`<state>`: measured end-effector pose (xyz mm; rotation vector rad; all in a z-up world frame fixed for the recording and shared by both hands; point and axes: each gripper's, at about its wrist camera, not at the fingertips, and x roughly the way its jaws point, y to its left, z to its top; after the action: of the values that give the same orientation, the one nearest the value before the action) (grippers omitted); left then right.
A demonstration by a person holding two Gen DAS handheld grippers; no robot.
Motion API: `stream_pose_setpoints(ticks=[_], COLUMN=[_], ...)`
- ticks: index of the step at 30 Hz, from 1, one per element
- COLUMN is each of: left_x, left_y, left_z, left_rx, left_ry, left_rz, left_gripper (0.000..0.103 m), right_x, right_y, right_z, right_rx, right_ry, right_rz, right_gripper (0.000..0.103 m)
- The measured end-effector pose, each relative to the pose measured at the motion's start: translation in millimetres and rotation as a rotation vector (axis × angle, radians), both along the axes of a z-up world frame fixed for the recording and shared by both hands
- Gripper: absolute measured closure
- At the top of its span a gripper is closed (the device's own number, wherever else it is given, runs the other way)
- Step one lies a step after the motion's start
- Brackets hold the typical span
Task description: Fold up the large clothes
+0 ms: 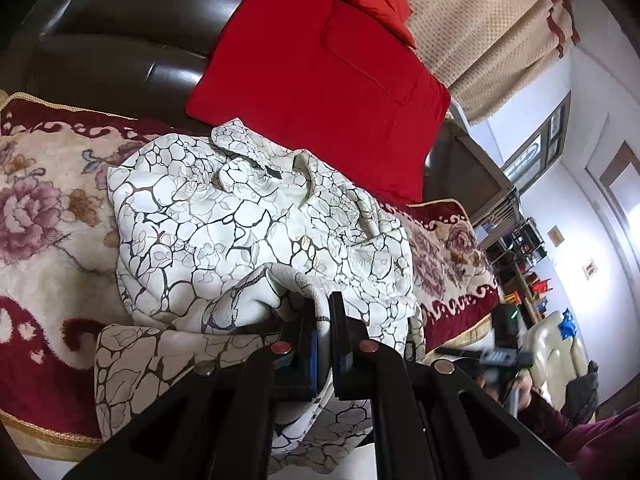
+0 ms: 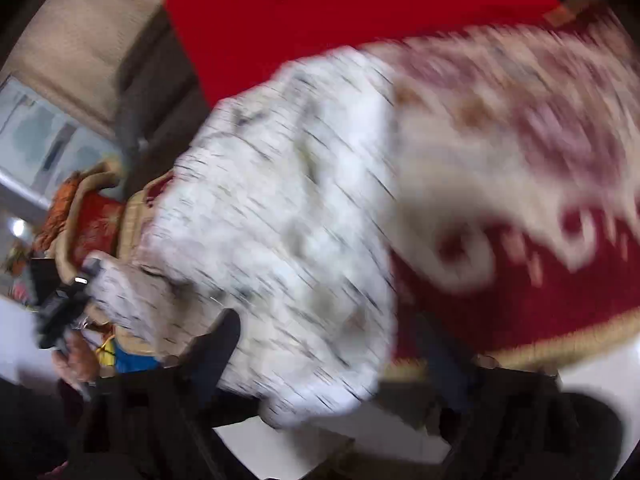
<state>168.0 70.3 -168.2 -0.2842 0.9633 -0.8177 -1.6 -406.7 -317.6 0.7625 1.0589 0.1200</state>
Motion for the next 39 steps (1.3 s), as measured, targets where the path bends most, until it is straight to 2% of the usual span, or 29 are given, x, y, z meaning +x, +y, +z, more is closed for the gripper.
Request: stream_pose_setpoints(ticks=[4, 6, 10, 12, 13, 14, 15, 16, 17, 19, 26, 31, 33, 35, 37, 39], left_x=[-4, -7, -16, -21, -24, -25, -27, -28, -28, -27, 1, 54, 81, 107, 128, 132], left_y=[0, -1, -1, 1, 2, 3, 5, 9, 11, 20, 41, 36, 31, 25, 25, 30], left_z=[5, 6, 5, 3, 1, 0, -1, -2, -1, 2, 24, 28, 16, -9, -49, -78], left_rx=[0.033, 0.048, 0.051, 0.058, 0.059, 0.059, 0.059, 0.055, 0.05, 0.025, -0.037, -0.006, 0.028, 0.081, 0.13, 0.144], left_ry=[-0.016, -0.025, -0.023, -0.024, -0.02, -0.015, -0.01, -0.004, 0.0, 0.003, 0.0, 0.012, 0.026, 0.065, 0.172, 0.241], left_rz=[0.003, 0.009, 0.02, 0.028, 0.029, 0.031, 0.036, 0.043, 0.051, 0.067, 0.137, 0.167, 0.187, 0.219, 0.268, 0.302], left_gripper=[0.098, 0.098, 0.098, 0.098, 0.098, 0.098, 0.098, 0.098, 0.098, 0.098, 0.098, 0.098, 0.098, 0.097, 0.097, 0.093], right_x=[-11, -3, 12, 10, 8, 7, 3, 2, -1, -6, 1, 26, 39, 58, 96, 122], right_y=[33, 54, 78, 83, 86, 87, 86, 85, 85, 86, 76, 44, 25, 9, 6, 12], right_z=[-47, -52, -67, -75, -80, -82, -80, -76, -68, -48, -1, 37, 51, 61, 51, 34], right_rx=[0.089, 0.134, 0.145, 0.17, 0.209, 0.233, 0.257, 0.26, 0.256, 0.221, 0.213, 0.298, 0.302, 0.277, 0.295, 0.238], right_ry=[0.103, 0.092, 0.116, 0.11, 0.1, 0.093, 0.073, 0.059, 0.045, 0.005, -0.09, -0.193, -0.25, -0.278, -0.237, -0.177], right_rz=[-0.012, 0.006, -0.069, -0.07, -0.041, -0.026, -0.013, -0.006, 0.008, 0.045, 0.106, 0.072, 0.028, -0.018, -0.021, -0.027], right_gripper=[0.011, 0.011, 0.011, 0.012, 0.017, 0.034, 0.043, 0.06, 0.067, 0.073, 0.08, 0.081, 0.081, 0.081, 0.081, 0.084])
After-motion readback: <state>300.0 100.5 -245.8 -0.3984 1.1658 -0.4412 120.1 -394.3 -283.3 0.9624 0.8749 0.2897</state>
